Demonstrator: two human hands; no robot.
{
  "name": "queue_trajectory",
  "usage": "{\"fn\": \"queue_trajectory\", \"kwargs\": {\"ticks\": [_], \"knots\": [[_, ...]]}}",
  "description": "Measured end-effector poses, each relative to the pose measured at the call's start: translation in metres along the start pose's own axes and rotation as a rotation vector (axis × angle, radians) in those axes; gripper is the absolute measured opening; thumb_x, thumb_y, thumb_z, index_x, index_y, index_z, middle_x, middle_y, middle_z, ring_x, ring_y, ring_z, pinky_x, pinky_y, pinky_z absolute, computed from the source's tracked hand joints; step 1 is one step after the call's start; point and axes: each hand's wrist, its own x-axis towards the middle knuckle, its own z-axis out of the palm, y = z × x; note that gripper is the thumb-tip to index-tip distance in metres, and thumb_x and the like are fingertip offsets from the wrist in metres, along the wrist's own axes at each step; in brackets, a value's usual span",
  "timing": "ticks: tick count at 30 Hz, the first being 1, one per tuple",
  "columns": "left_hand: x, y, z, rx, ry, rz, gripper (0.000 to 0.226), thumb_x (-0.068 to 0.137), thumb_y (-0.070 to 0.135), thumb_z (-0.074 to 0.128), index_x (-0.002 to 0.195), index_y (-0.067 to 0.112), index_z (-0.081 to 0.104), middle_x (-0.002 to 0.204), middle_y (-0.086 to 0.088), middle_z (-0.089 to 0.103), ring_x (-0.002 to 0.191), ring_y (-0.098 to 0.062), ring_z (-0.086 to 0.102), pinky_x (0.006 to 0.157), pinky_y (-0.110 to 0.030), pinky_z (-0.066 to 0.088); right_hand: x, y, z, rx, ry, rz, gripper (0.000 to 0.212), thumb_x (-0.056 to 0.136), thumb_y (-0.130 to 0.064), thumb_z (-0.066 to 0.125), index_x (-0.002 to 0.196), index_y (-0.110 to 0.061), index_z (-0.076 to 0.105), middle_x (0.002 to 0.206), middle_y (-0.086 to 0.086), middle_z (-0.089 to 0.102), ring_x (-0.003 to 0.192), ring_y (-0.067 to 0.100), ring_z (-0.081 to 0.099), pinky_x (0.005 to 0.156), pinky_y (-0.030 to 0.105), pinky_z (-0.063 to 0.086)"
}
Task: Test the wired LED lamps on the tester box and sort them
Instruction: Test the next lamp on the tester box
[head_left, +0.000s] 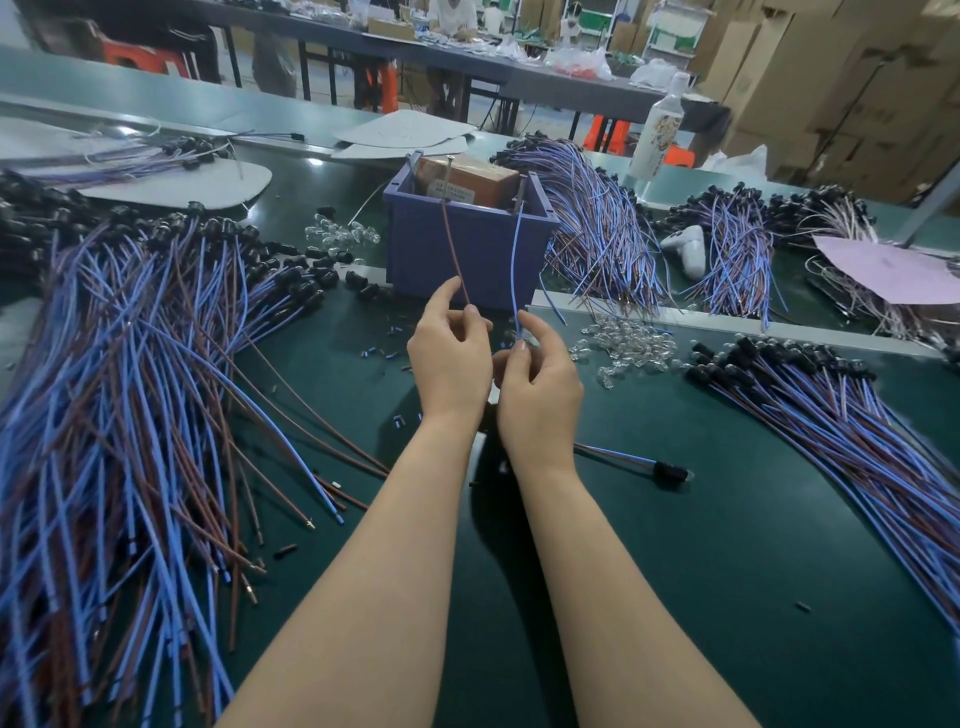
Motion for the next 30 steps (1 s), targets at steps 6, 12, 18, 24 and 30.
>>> {"fn": "queue_trajectory", "kwargs": {"ticks": [6,12,18,24,30], "knots": [[-0.0001,0.0014,-0.0008,0.014,-0.015,0.011,0.035,0.094,0.010,0.051,0.129,0.011,0.054,0.079,-0.002,0.065,0.080,-0.014,0.061,0.080,-0.020,0.046,-0.0017,-0.0026,-0.0008,0.009,-0.005,0.007,0.033,0.096,-0.006,0.042,0.123,-0.015,0.058,0.079,-0.001,0.068,0.080,0.020,0.063,0.084,0.037,0.050],[-0.0016,0.0030,-0.0011,0.015,-0.035,0.003,0.035,0.095,0.011,0.050,0.130,0.011,0.053,0.084,-0.004,0.067,0.085,-0.016,0.063,0.087,-0.033,0.050,-0.0030,-0.0023,-0.0017,0.010,-0.007,0.009,0.033,0.096,-0.006,0.042,0.122,-0.017,0.059,0.080,0.000,0.068,0.072,0.015,0.059,0.077,0.030,0.049],[-0.0024,0.0040,-0.0015,0.020,-0.033,-0.005,0.034,0.094,0.010,0.051,0.128,0.011,0.055,0.086,-0.007,0.068,0.086,-0.021,0.064,0.088,-0.040,0.050,-0.0031,-0.0025,-0.0008,0.009,0.002,0.012,0.035,0.094,-0.003,0.043,0.121,-0.016,0.061,0.090,0.007,0.070,0.076,0.018,0.059,0.080,0.033,0.048],[-0.0022,0.0043,-0.0011,0.001,-0.037,-0.017,0.034,0.094,0.009,0.051,0.127,0.011,0.055,0.082,-0.005,0.065,0.087,-0.023,0.065,0.088,-0.043,0.052,-0.0034,-0.0028,-0.0019,0.005,-0.001,0.002,0.035,0.093,-0.003,0.043,0.120,-0.016,0.062,0.094,0.005,0.070,0.080,0.017,0.060,0.080,0.029,0.048],[-0.0025,0.0039,-0.0014,0.003,-0.037,-0.007,0.034,0.094,0.010,0.051,0.127,0.010,0.055,0.081,-0.004,0.066,0.085,-0.021,0.064,0.089,-0.041,0.051,-0.0034,-0.0026,-0.0018,0.004,0.005,-0.001,0.035,0.093,-0.003,0.043,0.118,-0.016,0.062,0.093,0.004,0.070,0.077,0.015,0.059,0.079,0.028,0.048]]}}
